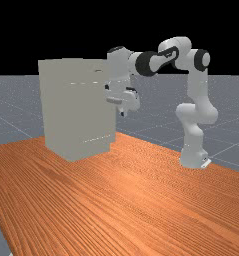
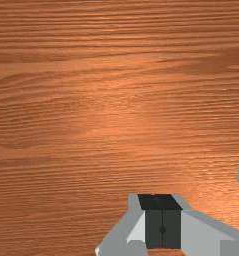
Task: Open the drawer
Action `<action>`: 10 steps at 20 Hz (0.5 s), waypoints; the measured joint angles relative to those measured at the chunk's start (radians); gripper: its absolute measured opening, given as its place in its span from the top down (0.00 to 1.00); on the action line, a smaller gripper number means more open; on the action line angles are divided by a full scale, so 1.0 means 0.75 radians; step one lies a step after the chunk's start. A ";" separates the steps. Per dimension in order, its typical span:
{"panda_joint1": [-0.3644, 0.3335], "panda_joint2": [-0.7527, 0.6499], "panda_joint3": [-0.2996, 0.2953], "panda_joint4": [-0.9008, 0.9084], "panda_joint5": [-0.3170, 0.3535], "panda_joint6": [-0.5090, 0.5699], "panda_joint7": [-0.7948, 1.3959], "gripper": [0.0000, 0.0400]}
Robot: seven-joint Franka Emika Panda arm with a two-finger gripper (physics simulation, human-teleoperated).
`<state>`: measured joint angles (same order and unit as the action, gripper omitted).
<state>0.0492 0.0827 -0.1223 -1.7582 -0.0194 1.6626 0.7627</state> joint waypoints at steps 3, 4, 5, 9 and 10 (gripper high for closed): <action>0.001 -0.022 -0.001 0.007 -0.002 -0.066 0.020 1.00; 0.000 -0.032 -0.002 0.036 -0.004 -0.088 0.023 1.00; 0.000 -0.052 -0.004 0.079 -0.008 -0.122 0.025 1.00; -0.031 -0.087 -0.047 0.411 -0.015 -0.297 0.022 1.00; -0.050 -0.091 -0.068 0.482 -0.017 -0.320 0.021 1.00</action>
<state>0.0113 0.0147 -0.1736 -1.3966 -0.0323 1.4225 0.7782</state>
